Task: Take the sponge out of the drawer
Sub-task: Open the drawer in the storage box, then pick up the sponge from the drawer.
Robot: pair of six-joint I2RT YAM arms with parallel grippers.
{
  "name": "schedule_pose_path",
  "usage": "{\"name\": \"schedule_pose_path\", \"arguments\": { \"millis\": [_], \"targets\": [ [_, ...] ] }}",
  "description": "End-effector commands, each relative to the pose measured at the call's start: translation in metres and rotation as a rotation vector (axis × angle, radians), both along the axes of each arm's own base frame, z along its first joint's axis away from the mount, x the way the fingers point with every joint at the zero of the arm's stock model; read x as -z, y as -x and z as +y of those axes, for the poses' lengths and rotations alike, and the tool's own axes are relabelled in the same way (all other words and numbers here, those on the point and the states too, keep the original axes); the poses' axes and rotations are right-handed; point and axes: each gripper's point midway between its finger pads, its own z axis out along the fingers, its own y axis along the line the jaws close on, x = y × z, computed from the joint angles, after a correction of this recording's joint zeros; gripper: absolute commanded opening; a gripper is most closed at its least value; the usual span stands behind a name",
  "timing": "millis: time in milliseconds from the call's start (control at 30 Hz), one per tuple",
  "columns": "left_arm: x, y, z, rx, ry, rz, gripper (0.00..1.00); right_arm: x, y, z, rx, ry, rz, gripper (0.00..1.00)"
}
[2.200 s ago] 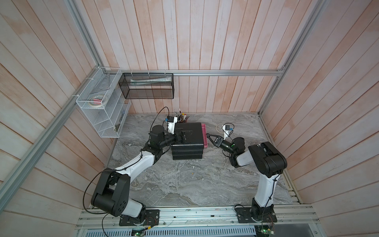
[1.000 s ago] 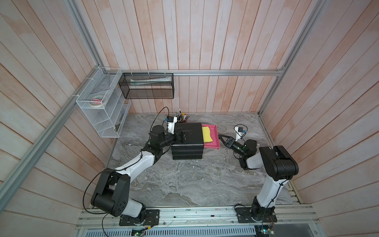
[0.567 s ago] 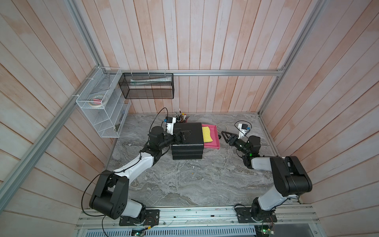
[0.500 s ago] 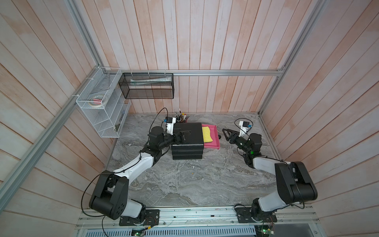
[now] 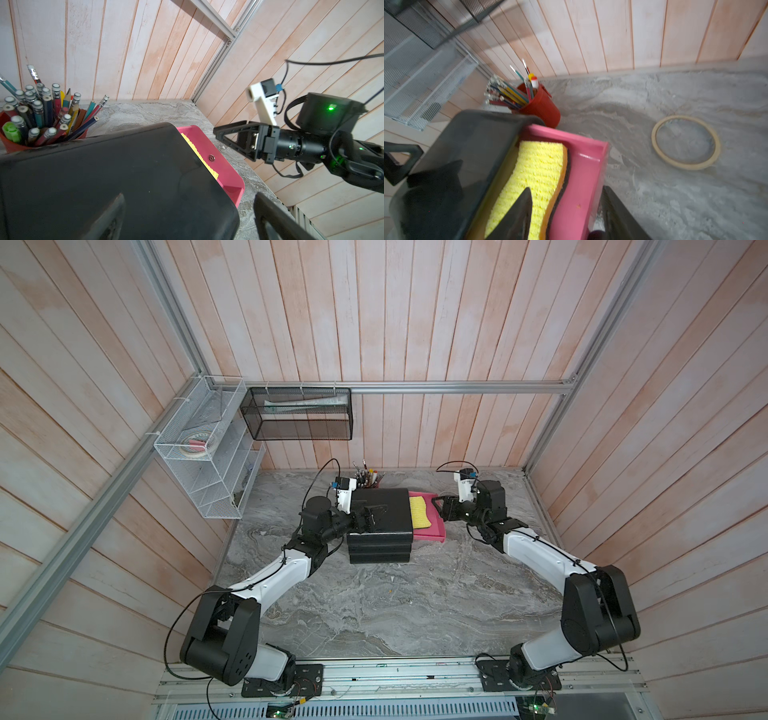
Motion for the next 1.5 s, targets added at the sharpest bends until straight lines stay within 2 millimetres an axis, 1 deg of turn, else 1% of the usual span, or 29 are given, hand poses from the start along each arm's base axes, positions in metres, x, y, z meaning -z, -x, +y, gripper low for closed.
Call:
{"name": "schedule_pose_path", "arguments": {
  "millis": [0,167,267,367,433,533,567,633,667,700,767,900,1000,1100,1467],
  "targets": [
    [-0.004,0.008,-0.001,0.018,0.001,-0.026,0.98,0.015,0.007,0.005,-0.021,0.061,0.073,0.55],
    [-0.002,0.01,-0.001,0.025,0.004,-0.028,0.98,0.025,0.008,0.016,-0.045,0.076,0.122,0.56],
    [-0.001,0.011,-0.001,0.028,0.006,-0.03,0.98,0.025,0.006,0.015,-0.007,0.128,0.112,0.54],
    [0.002,0.011,-0.001,0.029,0.004,-0.029,0.98,0.012,0.001,0.004,0.085,0.183,0.058,0.53],
    [0.004,0.011,-0.001,0.028,-0.001,-0.028,0.98,-0.003,-0.001,-0.005,0.144,0.194,0.014,0.54],
    [0.003,0.012,-0.001,0.027,-0.005,-0.031,0.98,-0.025,0.0,-0.012,0.189,0.197,-0.048,0.54],
    [0.003,0.012,-0.001,0.027,-0.004,-0.034,0.98,-0.031,0.002,-0.01,0.18,0.189,-0.061,0.54],
    [0.003,0.012,0.0,0.024,-0.004,-0.036,0.98,-0.04,0.006,0.0,0.128,0.16,-0.07,0.54],
    [0.002,0.013,0.0,0.025,-0.003,-0.036,0.98,-0.04,0.008,0.007,0.09,0.142,-0.064,0.54],
    [0.003,0.013,0.0,0.024,-0.003,-0.037,0.98,-0.039,0.01,0.016,0.041,0.121,-0.048,0.55],
    [0.003,0.013,0.0,0.025,0.001,-0.037,0.98,-0.03,0.011,0.028,-0.022,0.11,-0.002,0.55],
    [0.002,0.015,0.0,0.028,0.009,-0.041,0.98,-0.006,0.007,0.04,-0.073,0.116,0.081,0.52],
    [0.003,0.016,0.0,0.029,0.012,-0.043,0.98,0.005,0.002,0.043,-0.079,0.132,0.128,0.51],
    [0.002,0.017,0.0,0.036,0.016,-0.048,0.98,0.013,-0.004,0.039,-0.051,0.168,0.159,0.5],
    [0.004,0.019,-0.001,0.042,0.011,-0.056,0.98,0.031,-0.015,0.046,-0.05,0.172,0.236,0.51]
  ]
}}
